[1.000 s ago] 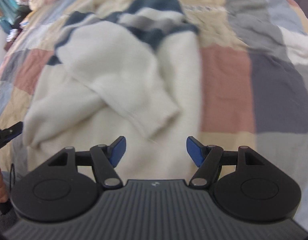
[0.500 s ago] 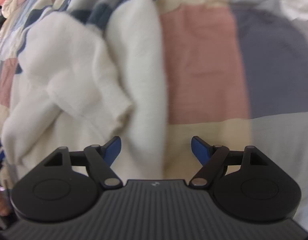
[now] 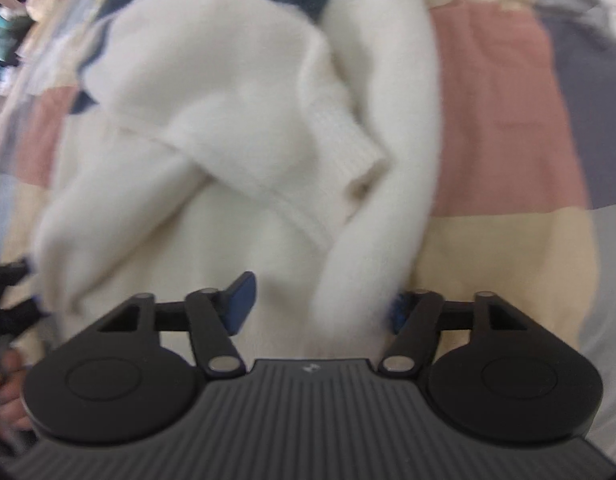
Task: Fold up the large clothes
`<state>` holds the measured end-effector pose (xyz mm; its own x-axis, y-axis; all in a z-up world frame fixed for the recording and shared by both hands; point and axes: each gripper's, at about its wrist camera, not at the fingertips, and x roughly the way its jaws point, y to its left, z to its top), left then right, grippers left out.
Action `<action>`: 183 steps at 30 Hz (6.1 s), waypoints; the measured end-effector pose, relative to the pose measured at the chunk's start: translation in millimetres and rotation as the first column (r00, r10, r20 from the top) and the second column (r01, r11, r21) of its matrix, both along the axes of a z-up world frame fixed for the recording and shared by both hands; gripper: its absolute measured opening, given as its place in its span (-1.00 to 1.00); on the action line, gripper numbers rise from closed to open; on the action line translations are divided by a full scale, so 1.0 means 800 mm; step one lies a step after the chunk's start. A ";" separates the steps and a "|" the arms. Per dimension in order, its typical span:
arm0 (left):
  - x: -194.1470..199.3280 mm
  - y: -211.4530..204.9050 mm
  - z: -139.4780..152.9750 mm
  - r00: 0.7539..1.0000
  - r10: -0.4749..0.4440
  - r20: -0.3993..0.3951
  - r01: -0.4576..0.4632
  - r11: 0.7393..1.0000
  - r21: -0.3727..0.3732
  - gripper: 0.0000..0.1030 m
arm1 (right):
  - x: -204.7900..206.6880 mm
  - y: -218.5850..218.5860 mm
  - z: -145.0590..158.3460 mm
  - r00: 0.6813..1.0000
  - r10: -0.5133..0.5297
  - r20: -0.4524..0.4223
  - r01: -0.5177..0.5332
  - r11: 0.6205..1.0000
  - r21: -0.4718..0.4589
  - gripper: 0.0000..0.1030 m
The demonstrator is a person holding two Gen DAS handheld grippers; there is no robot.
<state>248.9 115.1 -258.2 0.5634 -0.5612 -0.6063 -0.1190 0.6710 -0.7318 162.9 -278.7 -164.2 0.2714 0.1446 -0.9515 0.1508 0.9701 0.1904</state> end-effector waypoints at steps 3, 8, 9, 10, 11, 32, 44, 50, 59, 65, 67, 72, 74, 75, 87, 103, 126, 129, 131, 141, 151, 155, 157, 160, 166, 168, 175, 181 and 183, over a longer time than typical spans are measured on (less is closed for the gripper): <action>0.001 -0.017 -0.015 0.998 0.016 -0.058 -0.014 1.000 0.022 0.35 | 0.005 0.007 -0.003 1.000 -0.001 0.018 0.001 1.000 -0.029 0.00; -0.003 -0.024 -0.010 0.999 0.003 -0.045 -0.001 0.999 0.033 0.35 | -0.003 0.005 0.008 0.996 -0.038 0.085 0.039 0.999 0.000 -0.52; -0.005 -0.024 -0.010 0.999 0.002 -0.044 -0.001 1.000 0.031 0.32 | -0.009 -0.001 0.012 0.993 -0.047 0.104 0.045 0.999 0.024 -0.55; -0.008 -0.024 -0.008 0.999 0.004 -0.042 -0.002 0.999 0.038 0.23 | -0.013 -0.005 0.018 0.990 -0.058 0.129 0.052 0.997 0.051 -0.58; -0.009 -0.024 -0.009 0.999 0.007 -0.041 -0.005 0.999 0.044 0.14 | -0.017 -0.009 0.024 0.985 -0.071 0.155 0.059 0.995 0.078 -0.59; -0.093 0.027 0.159 0.968 0.093 0.232 -0.057 0.986 -0.158 -0.70 | -0.087 -0.101 0.125 0.837 -0.329 0.438 -0.021 0.780 0.625 -0.65; -0.224 0.051 0.240 0.929 0.120 0.351 -0.053 0.980 -0.194 -0.70 | -0.154 -0.108 0.188 0.790 -0.263 0.554 -0.210 0.733 0.647 -0.65; -0.274 0.062 0.236 0.920 0.159 0.359 -0.087 0.974 -0.208 -0.70 | -0.173 -0.106 0.186 0.787 -0.250 0.564 -0.235 0.725 0.648 -0.65; -0.171 0.049 0.230 0.910 0.155 0.385 -0.132 0.987 -0.087 -0.69 | -0.092 -0.115 0.155 0.806 -0.320 0.498 -0.125 0.731 0.671 -0.65; -0.052 0.042 0.236 0.900 0.157 0.408 -0.152 0.987 -0.045 -0.69 | -0.011 -0.113 0.147 0.776 -0.411 0.478 -0.040 0.724 0.689 -0.64; -0.013 0.041 0.230 0.900 0.165 0.403 -0.168 0.985 -0.027 -0.69 | 0.015 -0.112 0.140 0.761 -0.443 0.474 -0.007 0.725 0.689 -0.64; 0.076 0.034 0.202 0.910 0.147 0.387 -0.182 0.982 0.055 -0.69 | 0.072 -0.105 0.121 0.729 -0.502 0.465 0.081 0.738 0.670 -0.64; 0.112 0.031 0.183 0.915 0.150 0.374 -0.184 0.981 0.059 -0.69 | 0.095 -0.101 0.110 0.725 -0.512 0.461 0.114 0.749 0.653 -0.64; 0.127 0.030 0.174 0.920 0.148 0.364 -0.185 0.981 0.067 -0.69 | 0.106 -0.099 0.104 0.724 -0.513 0.461 0.126 0.756 0.643 -0.64; 0.249 0.022 0.068 0.937 0.095 0.338 -0.152 0.978 0.146 -0.68 | 0.199 -0.083 0.019 0.727 -0.475 0.495 0.187 0.831 0.524 -0.64; 0.278 0.004 0.046 0.958 0.026 0.285 -0.114 0.948 0.297 -0.50 | 0.226 -0.065 -0.010 0.744 -0.370 0.556 0.136 0.899 0.416 -0.56; 0.152 -0.083 0.084 0.902 -0.253 0.350 0.061 0.877 0.476 0.25 | 0.125 0.030 0.057 0.736 0.059 0.674 -0.126 0.991 0.050 -0.03; 0.156 -0.095 0.067 0.909 -0.272 0.316 0.082 0.860 0.504 0.25 | 0.132 0.037 0.049 0.757 0.088 0.648 -0.135 0.991 0.024 -0.03; 0.160 -0.097 0.057 0.914 -0.254 0.316 0.055 0.850 0.524 0.25 | 0.140 0.037 0.041 0.778 0.093 0.622 -0.121 0.993 0.003 -0.04; 0.222 -0.074 0.034 0.935 -0.141 0.326 -0.039 0.872 0.488 0.25 | 0.202 0.015 0.013 0.788 0.106 0.606 -0.040 0.992 -0.122 -0.09; 0.266 -0.041 0.027 0.944 -0.020 0.330 -0.171 0.824 0.541 0.25 | 0.240 -0.029 -0.010 0.788 -0.030 0.615 0.113 0.989 -0.096 -0.10; 0.284 -0.031 0.013 0.967 -0.052 0.248 -0.084 0.858 0.506 0.28 | 0.243 -0.032 -0.014 0.786 -0.035 0.617 0.113 0.990 -0.087 -0.09; 0.283 -0.026 0.013 0.968 -0.066 0.244 -0.058 0.881 0.470 0.28 | 0.242 -0.029 -0.015 0.788 -0.026 0.615 0.108 0.989 -0.097 -0.09; 0.272 -0.034 0.024 0.956 -0.094 0.278 -0.064 0.857 0.511 0.29 | 0.239 -0.029 -0.010 0.793 -0.033 0.608 0.105 0.991 -0.083 -0.09; 0.242 -0.063 0.054 0.907 -0.175 0.383 -0.067 0.838 0.541 0.29 | 0.215 -0.016 0.010 0.770 0.005 0.638 0.049 0.997 -0.067 -0.08; 0.236 -0.072 0.061 0.892 -0.205 0.403 -0.049 0.843 0.536 0.29 | 0.207 -0.005 0.018 0.758 0.042 0.651 0.016 0.996 -0.084 -0.08; 0.239 -0.100 0.039 0.909 -0.265 0.321 0.045 0.829 0.558 0.29 | 0.200 0.036 0.021 0.734 0.162 0.659 -0.115 0.987 -0.115 -0.08; 0.250 -0.100 0.026 0.922 -0.256 0.291 0.062 0.838 0.542 0.29 | 0.228 0.039 -0.012 0.788 0.170 0.591 -0.134 0.985 -0.105 -0.09; 0.247 -0.101 0.025 0.920 -0.258 0.294 0.057 0.832 0.552 0.29 | 0.231 0.043 -0.015 0.790 0.175 0.587 -0.131 0.984 -0.117 -0.09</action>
